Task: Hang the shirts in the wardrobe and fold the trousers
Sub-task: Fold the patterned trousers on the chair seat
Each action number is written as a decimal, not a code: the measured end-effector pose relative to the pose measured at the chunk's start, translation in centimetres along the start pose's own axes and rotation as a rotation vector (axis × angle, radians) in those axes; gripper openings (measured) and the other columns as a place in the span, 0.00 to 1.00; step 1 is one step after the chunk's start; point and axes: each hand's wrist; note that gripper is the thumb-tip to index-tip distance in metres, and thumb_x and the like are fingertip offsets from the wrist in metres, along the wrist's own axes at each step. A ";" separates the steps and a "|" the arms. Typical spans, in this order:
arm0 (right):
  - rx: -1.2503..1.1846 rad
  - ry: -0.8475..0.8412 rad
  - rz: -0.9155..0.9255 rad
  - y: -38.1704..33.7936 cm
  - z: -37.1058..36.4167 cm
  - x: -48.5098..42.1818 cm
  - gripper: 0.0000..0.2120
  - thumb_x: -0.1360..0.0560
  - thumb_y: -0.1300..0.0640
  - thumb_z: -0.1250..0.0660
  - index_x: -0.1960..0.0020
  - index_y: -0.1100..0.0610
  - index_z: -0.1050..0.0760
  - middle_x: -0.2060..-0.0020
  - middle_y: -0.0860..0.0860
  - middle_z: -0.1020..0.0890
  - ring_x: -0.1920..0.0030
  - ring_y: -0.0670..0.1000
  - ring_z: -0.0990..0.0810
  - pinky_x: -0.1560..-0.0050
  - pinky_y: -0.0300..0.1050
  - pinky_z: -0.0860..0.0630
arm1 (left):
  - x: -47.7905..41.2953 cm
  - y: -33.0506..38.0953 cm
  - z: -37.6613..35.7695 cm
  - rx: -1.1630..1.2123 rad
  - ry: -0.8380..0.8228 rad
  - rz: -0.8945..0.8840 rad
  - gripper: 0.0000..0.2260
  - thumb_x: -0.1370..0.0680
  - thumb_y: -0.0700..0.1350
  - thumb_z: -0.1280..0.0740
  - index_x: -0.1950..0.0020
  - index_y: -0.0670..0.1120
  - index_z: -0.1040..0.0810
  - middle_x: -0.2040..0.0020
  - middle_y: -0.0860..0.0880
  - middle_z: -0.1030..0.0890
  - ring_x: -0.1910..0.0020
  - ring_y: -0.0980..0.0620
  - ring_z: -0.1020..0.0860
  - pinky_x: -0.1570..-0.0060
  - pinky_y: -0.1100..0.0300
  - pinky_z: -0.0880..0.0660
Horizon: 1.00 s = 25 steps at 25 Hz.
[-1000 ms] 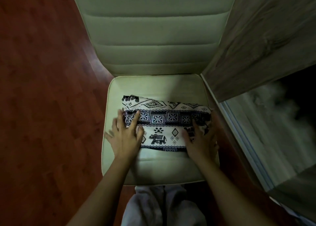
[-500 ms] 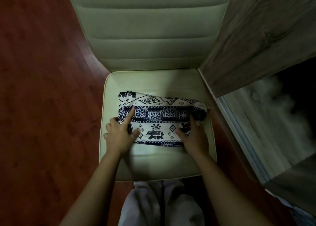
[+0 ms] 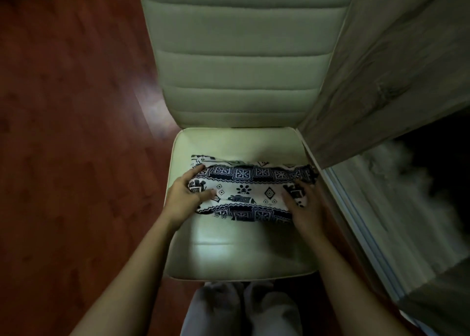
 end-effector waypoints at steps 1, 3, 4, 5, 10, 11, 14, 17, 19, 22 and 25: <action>-0.025 0.007 0.051 -1.5 0.9 0.1 0.19 0.26 0.57 0.31 0.36 0.55 0.28 0.38 0.51 0.27 0.36 0.49 0.31 0.43 0.36 0.35 | 0.3 1.3 0.6 0.034 -0.001 -0.016 0.32 0.33 0.40 0.23 0.32 0.53 0.28 0.39 0.53 0.27 0.60 0.69 0.24 0.64 0.74 0.26; -0.032 0.044 0.159 -5.2 3.1 0.6 0.18 0.27 0.59 0.30 0.38 0.59 0.26 0.41 0.53 0.24 0.40 0.49 0.28 0.48 0.32 0.35 | 1.3 5.2 2.1 0.054 -0.016 -0.071 0.31 0.34 0.42 0.22 0.33 0.54 0.27 0.40 0.54 0.26 0.52 0.62 0.24 0.61 0.72 0.25; -0.004 0.079 0.217 -7.4 4.5 0.9 0.18 0.28 0.58 0.30 0.38 0.58 0.25 0.43 0.52 0.23 0.42 0.47 0.27 0.49 0.33 0.34 | 1.8 7.5 2.7 0.071 -0.028 -0.112 0.31 0.34 0.42 0.22 0.34 0.54 0.26 0.41 0.54 0.25 0.49 0.59 0.23 0.59 0.70 0.25; 0.020 0.117 0.274 -9.4 5.8 1.1 0.19 0.28 0.56 0.29 0.38 0.56 0.24 0.44 0.51 0.22 0.44 0.46 0.26 0.49 0.34 0.33 | 2.2 9.9 3.3 0.103 -0.046 -0.146 0.31 0.34 0.41 0.22 0.34 0.54 0.26 0.41 0.53 0.23 0.50 0.58 0.22 0.57 0.68 0.25; -0.016 0.318 0.535 -24.4 15.4 4.5 0.19 0.30 0.56 0.27 0.40 0.53 0.23 0.46 0.51 0.22 0.45 0.47 0.25 0.46 0.30 0.33 | 7.8 27.8 7.7 0.211 -0.088 -0.405 0.30 0.33 0.35 0.24 0.33 0.48 0.27 0.43 0.51 0.20 0.57 0.65 0.21 0.59 0.75 0.26; -0.018 0.342 0.566 -27.2 17.3 5.3 0.20 0.30 0.53 0.27 0.39 0.52 0.24 0.45 0.50 0.22 0.45 0.46 0.25 0.45 0.32 0.33 | 8.9 31.0 8.4 0.217 -0.099 -0.463 0.29 0.33 0.35 0.24 0.34 0.48 0.26 0.46 0.53 0.19 0.57 0.66 0.21 0.59 0.76 0.26; -0.026 0.481 0.706 -36.4 24.0 9.1 0.21 0.30 0.53 0.27 0.38 0.53 0.24 0.44 0.53 0.22 0.45 0.46 0.25 0.43 0.35 0.33 | 13.3 42.0 10.9 0.259 -0.153 -0.638 0.29 0.34 0.32 0.25 0.35 0.46 0.26 0.59 0.58 0.16 0.62 0.65 0.20 0.62 0.72 0.24; -0.021 0.654 0.839 -44.0 31.8 13.9 0.22 0.30 0.56 0.27 0.37 0.54 0.25 0.45 0.52 0.22 0.45 0.45 0.26 0.44 0.32 0.34 | 17.8 52.2 11.7 0.276 -0.223 -0.831 0.30 0.36 0.34 0.23 0.36 0.47 0.25 0.58 0.54 0.15 0.59 0.58 0.20 0.55 0.64 0.21; -0.001 0.777 0.900 -47.7 37.3 17.8 0.22 0.30 0.56 0.27 0.37 0.55 0.25 0.44 0.51 0.23 0.44 0.44 0.27 0.44 0.31 0.35 | 21.7 58.6 11.6 0.303 -0.309 -0.964 0.31 0.37 0.36 0.22 0.35 0.47 0.25 0.52 0.49 0.15 0.55 0.53 0.19 0.50 0.58 0.21; -0.015 0.952 0.957 -50.3 45.0 23.5 0.22 0.29 0.56 0.28 0.36 0.55 0.26 0.42 0.51 0.23 0.42 0.44 0.27 0.41 0.32 0.35 | 27.4 66.6 9.8 0.317 -0.445 -1.147 0.32 0.36 0.35 0.23 0.34 0.46 0.26 0.49 0.46 0.16 0.54 0.52 0.19 0.49 0.58 0.21; 0.025 1.115 0.997 -50.5 51.6 28.7 0.22 0.30 0.56 0.28 0.36 0.53 0.26 0.42 0.50 0.23 0.42 0.45 0.26 0.41 0.32 0.35 | 33.1 72.0 6.6 0.333 -0.568 -1.320 0.31 0.35 0.33 0.24 0.35 0.48 0.26 0.49 0.49 0.16 0.56 0.56 0.18 0.53 0.64 0.21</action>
Point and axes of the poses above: each hand's wrist, its own x-axis away from the middle knuckle, its own z-axis out of the back of the hand, y = z × x
